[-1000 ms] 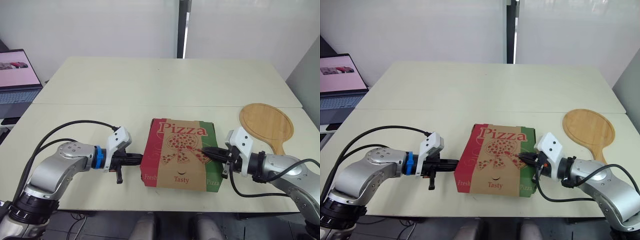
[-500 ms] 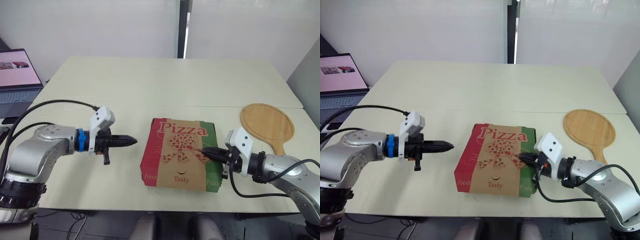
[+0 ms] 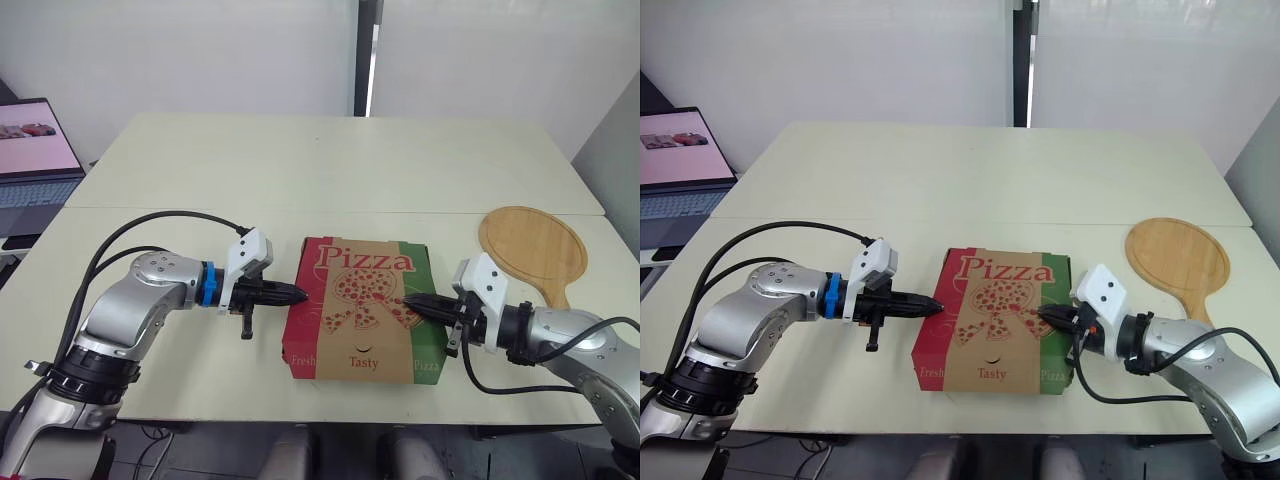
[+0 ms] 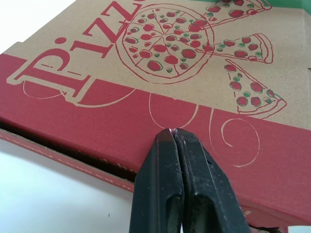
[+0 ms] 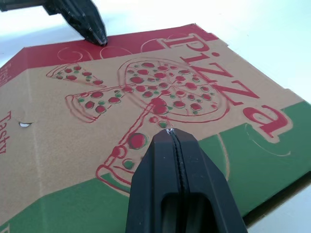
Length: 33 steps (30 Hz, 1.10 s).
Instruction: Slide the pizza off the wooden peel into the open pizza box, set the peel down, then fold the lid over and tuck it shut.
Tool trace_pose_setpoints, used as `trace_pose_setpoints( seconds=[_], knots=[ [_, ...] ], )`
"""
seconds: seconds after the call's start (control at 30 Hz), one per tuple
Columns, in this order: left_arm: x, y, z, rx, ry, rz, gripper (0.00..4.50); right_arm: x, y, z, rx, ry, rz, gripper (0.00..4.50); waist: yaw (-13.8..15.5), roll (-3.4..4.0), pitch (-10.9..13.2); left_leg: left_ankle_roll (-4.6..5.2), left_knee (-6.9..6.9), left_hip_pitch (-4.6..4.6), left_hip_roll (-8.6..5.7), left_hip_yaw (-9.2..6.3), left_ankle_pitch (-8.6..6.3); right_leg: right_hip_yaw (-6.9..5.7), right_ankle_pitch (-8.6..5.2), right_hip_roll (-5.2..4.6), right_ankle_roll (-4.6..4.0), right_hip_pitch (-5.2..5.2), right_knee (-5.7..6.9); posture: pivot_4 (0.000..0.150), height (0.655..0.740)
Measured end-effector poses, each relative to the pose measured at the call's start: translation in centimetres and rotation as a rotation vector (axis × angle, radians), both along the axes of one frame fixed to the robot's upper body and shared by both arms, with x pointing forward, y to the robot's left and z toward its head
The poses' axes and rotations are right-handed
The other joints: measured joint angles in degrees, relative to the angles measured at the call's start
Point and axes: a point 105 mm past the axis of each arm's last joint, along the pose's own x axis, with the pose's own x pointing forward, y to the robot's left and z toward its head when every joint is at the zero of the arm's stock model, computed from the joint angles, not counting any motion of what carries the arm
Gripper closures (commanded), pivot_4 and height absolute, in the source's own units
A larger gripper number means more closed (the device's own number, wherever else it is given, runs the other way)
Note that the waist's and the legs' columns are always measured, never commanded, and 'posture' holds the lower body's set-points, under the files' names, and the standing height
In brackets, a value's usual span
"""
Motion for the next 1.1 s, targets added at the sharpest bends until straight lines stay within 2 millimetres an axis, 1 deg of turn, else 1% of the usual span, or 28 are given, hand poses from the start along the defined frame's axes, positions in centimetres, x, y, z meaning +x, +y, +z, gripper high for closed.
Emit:
trace_pose_setpoints(
  seconds=[0.1, 0.2, 0.27, 0.33, 0.37, 0.43, 0.5, 0.7, 0.8, 1.1],
  knots=[
    [0.0, 0.1, 0.0, 0.006, 0.0, -0.004, 4.47, 0.6, -0.9, 1.9, 0.031, -0.055, -0.039, 4.5, 0.01, 0.0, 0.0, 0.0, -0.01, 0.01, 0.01, -0.01, 0.0, -0.01, 0.0, 0.01, 0.0, 0.0, 0.0, 0.15, 0.7281],
    [0.0, 0.0, 0.0, 0.01, -0.002, -0.005, 4.47, 1.2, -2.7, 3.5, 0.052, -0.073, -0.102, 4.5, 0.01, 0.0, 0.0, 0.0, 0.0, 0.0, 0.0, 0.0, 0.0, -0.01, 0.0, 0.0, 0.0, 0.02, 0.0, 0.15, 0.7281],
    [0.1, -0.1, 0.1, 0.011, -0.006, -0.006, 4.47, 1.0, -5.2, 3.3, -0.027, -0.047, -0.161, 4.5, 0.25, -0.01, 0.0, 0.01, 0.0, 0.0, -0.01, -0.04, 0.0, -0.05, 0.0, 0.0, 0.0, 0.09, -0.02, 0.15, 0.7281],
    [0.1, 0.0, 0.1, 0.012, -0.004, -0.004, 4.47, 0.5, -7.4, 1.9, -0.12, 0.015, -0.209, 4.5, 0.49, -0.01, -0.01, 0.02, 0.0, 0.0, 0.0, -0.05, -0.01, -0.07, 0.0, 0.0, 0.0, 0.15, -0.05, 0.15, 0.7281],
    [0.1, 0.0, 0.1, 0.013, -0.003, -0.003, 4.47, 0.1, -7.8, 1.1, -0.145, 0.044, -0.209, 4.5, 0.43, -0.01, -0.01, 0.02, 0.0, 0.01, 0.0, -0.05, -0.01, -0.07, 0.0, 0.0, 0.0, 0.16, -0.05, 0.15, 0.7281],
    [0.1, 0.0, 0.1, 0.014, -0.005, -0.003, 4.47, -0.8, -7.6, -0.1, -0.165, 0.09, -0.176, 4.5, 0.18, -0.01, -0.01, 0.03, 0.0, 0.03, 0.01, -0.04, -0.01, -0.04, 0.0, 0.01, 0.0, 0.16, -0.04, 0.15, 0.7281],
    [0.2, 0.0, 0.2, 0.015, -0.008, -0.003, 4.47, -1.6, -6.8, -0.9, -0.172, 0.118, -0.123, 4.5, -0.19, -0.01, -0.01, 0.03, 0.0, 0.07, 0.04, -0.03, -0.01, 0.0, 0.0, 0.06, 0.0, 0.16, -0.02, 0.15, 0.7281],
    [0.2, 0.0, 0.2, 0.014, -0.007, -0.001, 4.47, -3.7, -4.2, -2.8, -0.177, 0.195, 0.005, 4.5, -0.02, -0.01, -0.01, 0.03, 0.03, 0.05, 0.03, -0.06, -0.01, -0.02, 0.0, 0.06, 0.01, 0.18, -0.04, 0.15, 0.7281],
    [0.2, 0.0, 0.2, 0.014, -0.006, 0.001, 4.47, -4.1, -3.9, -3.5, -0.182, 0.213, 0.023, 4.5, 0.01, -0.01, -0.01, 0.03, 0.04, 0.06, 0.03, -0.07, -0.01, -0.02, 0.0, 0.07, 0.01, 0.19, -0.05, 0.15, 0.7281],
    [0.3, 0.0, 0.1, 0.011, -0.006, 0.018, 4.47, -4.1, -3.0, -2.7, -0.084, 0.233, 0.031, 4.5, -0.05, -0.01, -0.01, 0.02, 0.03, 0.07, 0.04, -0.07, -0.01, -0.01, 0.0, 0.07, 0.01, 0.18, -0.04, 0.15, 0.7281]
  ],
)
